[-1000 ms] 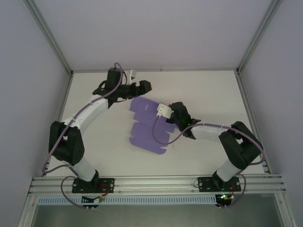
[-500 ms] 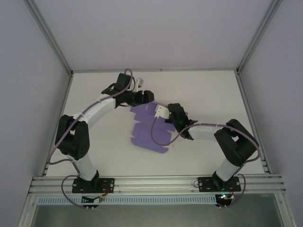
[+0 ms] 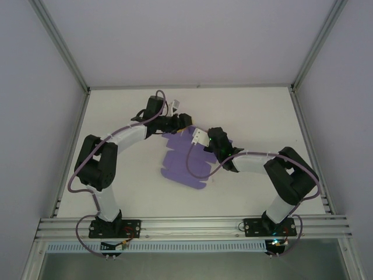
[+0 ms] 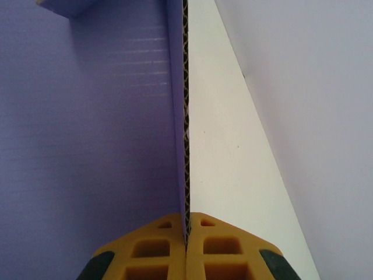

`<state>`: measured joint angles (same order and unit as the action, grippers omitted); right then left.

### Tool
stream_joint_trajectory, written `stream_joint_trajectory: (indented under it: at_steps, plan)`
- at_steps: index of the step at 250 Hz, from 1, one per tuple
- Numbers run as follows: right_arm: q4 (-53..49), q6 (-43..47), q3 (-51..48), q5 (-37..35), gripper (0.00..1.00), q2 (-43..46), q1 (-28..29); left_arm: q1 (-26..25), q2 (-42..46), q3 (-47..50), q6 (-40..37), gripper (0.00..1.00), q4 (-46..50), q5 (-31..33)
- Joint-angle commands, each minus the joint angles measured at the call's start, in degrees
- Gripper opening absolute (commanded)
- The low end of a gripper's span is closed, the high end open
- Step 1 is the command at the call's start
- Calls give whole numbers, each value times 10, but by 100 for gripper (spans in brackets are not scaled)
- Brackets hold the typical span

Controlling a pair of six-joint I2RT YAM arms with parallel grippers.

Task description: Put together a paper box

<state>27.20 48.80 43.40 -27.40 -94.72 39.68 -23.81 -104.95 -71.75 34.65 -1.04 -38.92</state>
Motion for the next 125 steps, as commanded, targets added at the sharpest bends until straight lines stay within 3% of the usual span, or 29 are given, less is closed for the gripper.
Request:
stream_joint_trajectory:
  at_steps: [1, 46, 64, 97, 125]
  plan:
    - [42, -24, -6, 53, 0, 15, 14, -11, -6, 11, 39, 55, -84, -58]
    - [49, -21, -13, 42, 0, 16, 14, -10, 19, 20, 0, 59, -41, -27]
    - [44, -11, -9, 28, 0, 16, 14, -10, 45, 22, -47, 68, 23, 24]
    - [9, -14, 7, -1, 0, 21, 11, -4, 105, 51, -114, 96, 112, 109]
    - [-19, -26, 17, -11, 0, 29, 9, 17, 167, 109, -132, 100, 143, 177]
